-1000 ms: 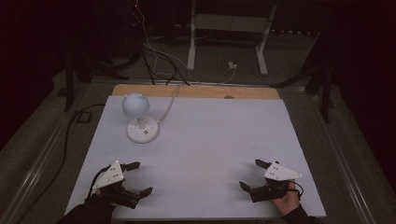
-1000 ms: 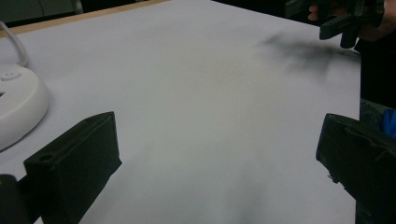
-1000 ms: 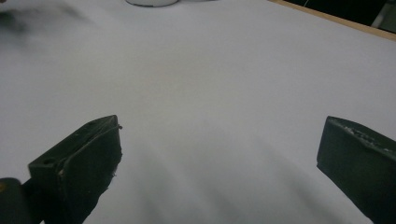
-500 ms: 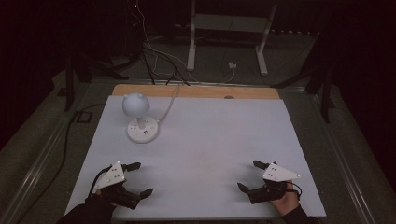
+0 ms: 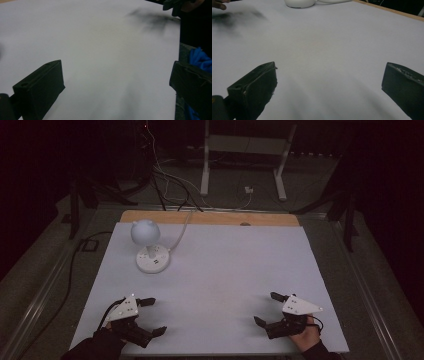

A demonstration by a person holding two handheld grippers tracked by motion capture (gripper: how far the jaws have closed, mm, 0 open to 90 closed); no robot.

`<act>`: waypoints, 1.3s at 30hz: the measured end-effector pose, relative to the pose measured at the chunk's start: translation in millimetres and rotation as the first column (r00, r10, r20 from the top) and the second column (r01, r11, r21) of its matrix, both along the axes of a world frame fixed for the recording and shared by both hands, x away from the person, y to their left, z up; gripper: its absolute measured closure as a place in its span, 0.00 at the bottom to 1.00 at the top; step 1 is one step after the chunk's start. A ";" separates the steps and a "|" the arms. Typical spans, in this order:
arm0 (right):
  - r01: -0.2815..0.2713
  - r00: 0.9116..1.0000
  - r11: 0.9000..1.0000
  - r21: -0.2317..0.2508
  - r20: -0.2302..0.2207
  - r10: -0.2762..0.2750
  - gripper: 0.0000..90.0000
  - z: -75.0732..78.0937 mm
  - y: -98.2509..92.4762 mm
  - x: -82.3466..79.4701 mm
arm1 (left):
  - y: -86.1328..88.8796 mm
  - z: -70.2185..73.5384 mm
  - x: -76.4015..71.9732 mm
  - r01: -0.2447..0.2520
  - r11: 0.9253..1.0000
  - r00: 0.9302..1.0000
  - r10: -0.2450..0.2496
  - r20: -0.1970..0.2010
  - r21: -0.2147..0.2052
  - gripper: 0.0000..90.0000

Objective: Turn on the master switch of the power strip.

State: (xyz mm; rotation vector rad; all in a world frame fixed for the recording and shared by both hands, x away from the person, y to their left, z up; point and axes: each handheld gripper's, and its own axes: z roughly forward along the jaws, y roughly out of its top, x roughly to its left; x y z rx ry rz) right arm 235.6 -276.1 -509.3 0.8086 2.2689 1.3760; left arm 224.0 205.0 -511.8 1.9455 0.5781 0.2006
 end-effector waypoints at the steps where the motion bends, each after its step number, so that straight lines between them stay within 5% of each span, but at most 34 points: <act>1: 0.000 1.000 1.000 0.002 0.005 0.000 0.00 0.3 0.4 -0.5 | -0.6 0.8 0.1 0.007 1.000 1.000 -0.007 -0.010 0.004 0.00; 17: -0.005 1.000 1.000 0.009 0.007 0.005 0.00 2.4 2.2 -2.3 | -10.0 23.5 4.0 0.068 0.998 0.998 -0.068 -0.009 0.016 0.00; 26: -0.002 1.000 1.000 0.025 0.005 0.002 0.00 3.7 1.3 -2.8 | -4.7 34.6 13.3 0.049 0.998 0.999 -0.050 -0.013 -0.025 0.00; 39: -0.001 1.000 0.999 0.034 0.007 0.001 0.00 4.1 1.2 -3.4 | -9.8 55.9 28.9 0.051 0.998 0.999 -0.051 0.004 -0.022 0.00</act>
